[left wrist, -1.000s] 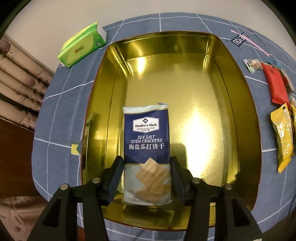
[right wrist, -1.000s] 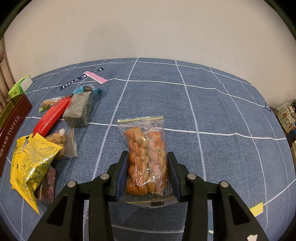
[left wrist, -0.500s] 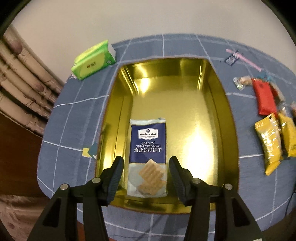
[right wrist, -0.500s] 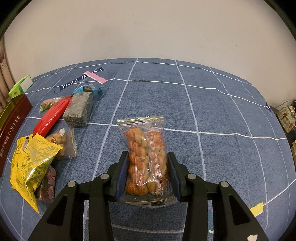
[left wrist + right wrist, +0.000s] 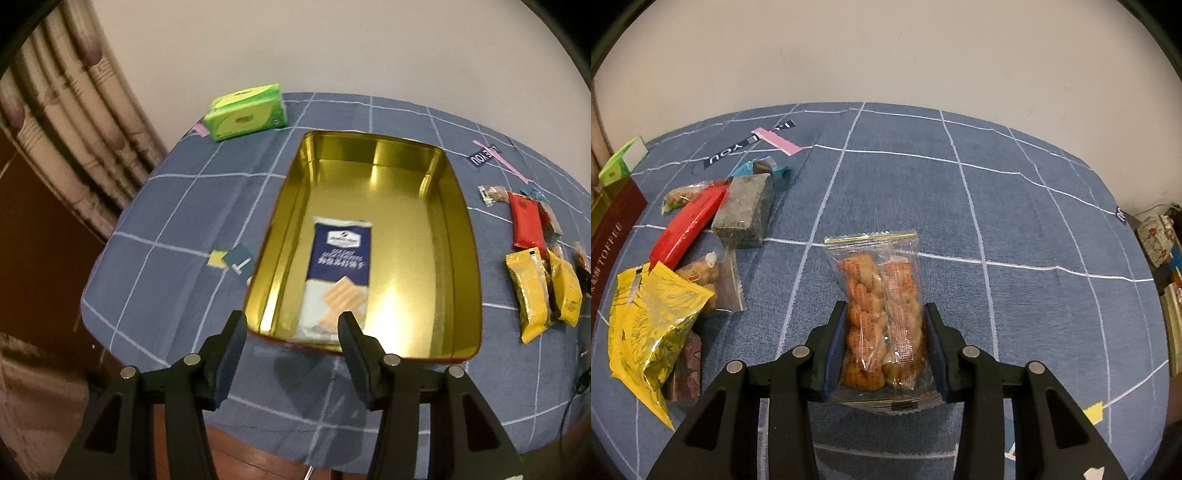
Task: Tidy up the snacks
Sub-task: 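Carry the twisted dough bag into the tin beside the crackers and open the right gripper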
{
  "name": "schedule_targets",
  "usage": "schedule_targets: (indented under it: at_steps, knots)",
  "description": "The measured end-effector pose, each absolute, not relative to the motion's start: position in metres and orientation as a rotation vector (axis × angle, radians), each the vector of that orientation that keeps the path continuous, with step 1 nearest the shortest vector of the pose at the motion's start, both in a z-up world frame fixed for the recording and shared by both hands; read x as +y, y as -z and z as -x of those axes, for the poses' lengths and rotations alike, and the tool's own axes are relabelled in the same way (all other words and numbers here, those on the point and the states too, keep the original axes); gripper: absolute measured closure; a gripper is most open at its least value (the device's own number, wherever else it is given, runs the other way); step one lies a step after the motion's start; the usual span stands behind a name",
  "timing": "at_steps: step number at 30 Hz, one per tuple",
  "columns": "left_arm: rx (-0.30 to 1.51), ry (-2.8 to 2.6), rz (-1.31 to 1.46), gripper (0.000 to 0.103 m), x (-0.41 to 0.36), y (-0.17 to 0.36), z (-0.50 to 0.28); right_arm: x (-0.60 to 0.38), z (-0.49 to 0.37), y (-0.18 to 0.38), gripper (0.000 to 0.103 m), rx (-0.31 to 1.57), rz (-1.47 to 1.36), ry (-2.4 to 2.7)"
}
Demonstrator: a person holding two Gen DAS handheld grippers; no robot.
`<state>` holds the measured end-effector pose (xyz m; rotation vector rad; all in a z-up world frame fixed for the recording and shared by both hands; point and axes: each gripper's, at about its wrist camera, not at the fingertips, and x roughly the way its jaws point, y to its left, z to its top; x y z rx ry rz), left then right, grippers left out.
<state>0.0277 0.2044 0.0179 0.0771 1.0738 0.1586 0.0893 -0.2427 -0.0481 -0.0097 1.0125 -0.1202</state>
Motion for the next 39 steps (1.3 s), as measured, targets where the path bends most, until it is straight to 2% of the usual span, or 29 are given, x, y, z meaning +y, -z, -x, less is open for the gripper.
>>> schedule_targets:
  at_steps: [5,12,17,27,39]
  knots:
    - [1.061,-0.211,-0.053,0.051,0.219,-0.019,-0.023,-0.236,-0.09,0.043,0.067,1.029,0.011,0.148]
    - [1.045,-0.262,0.012,0.051,0.235,-0.021,-0.018,-0.216,-0.085,-0.008,0.067,0.967,-0.041,0.152]
    - [1.027,-0.292,0.029,0.051,0.244,-0.026,-0.014,-0.159,-0.086,-0.04,0.067,0.958,-0.099,0.003]
    - [1.005,-0.413,0.061,0.05,0.267,-0.03,-0.007,-0.008,-0.084,-0.043,0.067,1.01,-0.06,-0.298]
    - [1.015,-0.456,0.147,0.05,0.286,-0.029,-0.004,0.071,-0.084,-0.03,0.067,1.04,-0.006,-0.425]
